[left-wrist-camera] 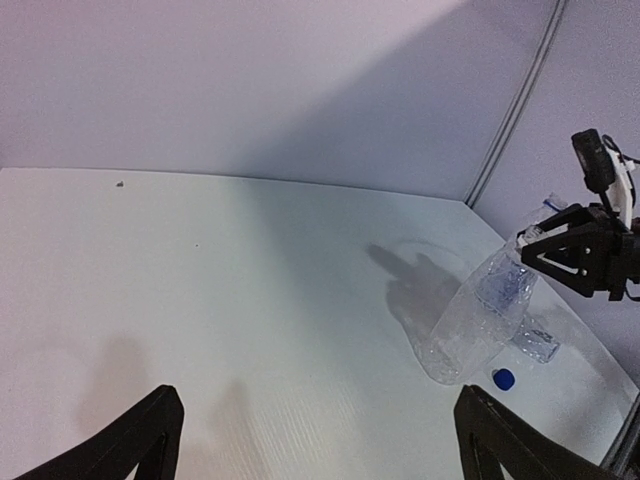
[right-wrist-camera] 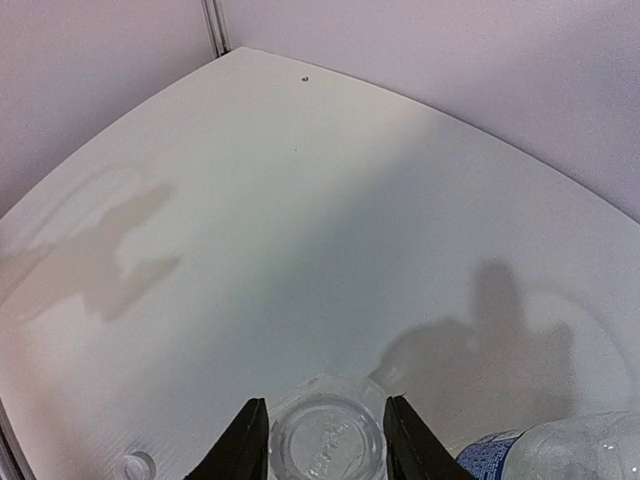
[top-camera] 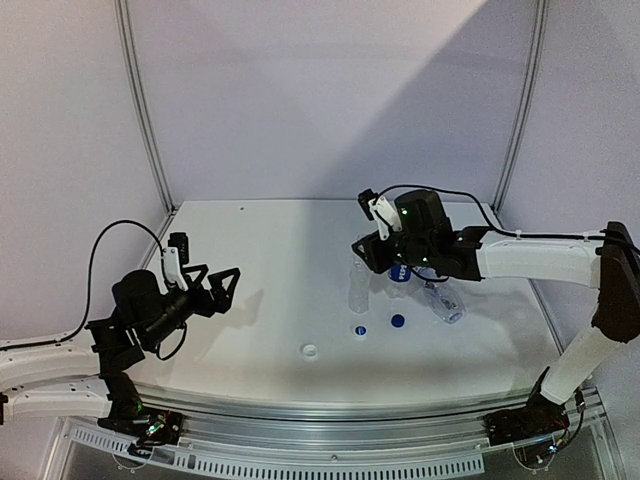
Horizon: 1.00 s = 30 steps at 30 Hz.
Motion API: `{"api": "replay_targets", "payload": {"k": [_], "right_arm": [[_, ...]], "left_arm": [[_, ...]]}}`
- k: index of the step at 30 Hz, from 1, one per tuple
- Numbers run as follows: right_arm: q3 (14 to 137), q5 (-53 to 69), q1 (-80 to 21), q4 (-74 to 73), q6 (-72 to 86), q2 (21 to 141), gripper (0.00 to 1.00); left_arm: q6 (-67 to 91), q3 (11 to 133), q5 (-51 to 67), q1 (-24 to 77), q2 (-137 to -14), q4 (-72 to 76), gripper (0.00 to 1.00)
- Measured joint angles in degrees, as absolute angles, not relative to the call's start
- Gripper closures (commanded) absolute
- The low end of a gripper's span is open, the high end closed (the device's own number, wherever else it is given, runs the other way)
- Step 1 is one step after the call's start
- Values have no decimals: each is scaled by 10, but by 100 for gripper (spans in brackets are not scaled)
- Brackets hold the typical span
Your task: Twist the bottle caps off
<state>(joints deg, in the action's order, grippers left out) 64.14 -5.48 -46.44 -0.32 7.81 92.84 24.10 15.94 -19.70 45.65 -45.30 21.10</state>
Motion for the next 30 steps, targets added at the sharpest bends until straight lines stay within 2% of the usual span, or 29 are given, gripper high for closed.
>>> {"api": "replay_targets", "payload": {"k": [12, 18, 23, 25, 30], "right_arm": [[641, -54, -464, -18, 82, 928, 46], [641, -49, -464, -22, 87, 928, 36], [641, -37, -464, -27, 92, 917, 23], [641, -33, -464, -30, 95, 903, 3], [641, -24, -464, -39, 99, 856, 1]], "left_arm": [[241, 159, -185, 456, -450, 211, 4], [241, 159, -184, 456, -449, 212, 5], [239, 159, -182, 456, -450, 212, 5], [237, 159, -182, 456, -451, 212, 5], [231, 161, -182, 456, -460, 209, 1]]}}
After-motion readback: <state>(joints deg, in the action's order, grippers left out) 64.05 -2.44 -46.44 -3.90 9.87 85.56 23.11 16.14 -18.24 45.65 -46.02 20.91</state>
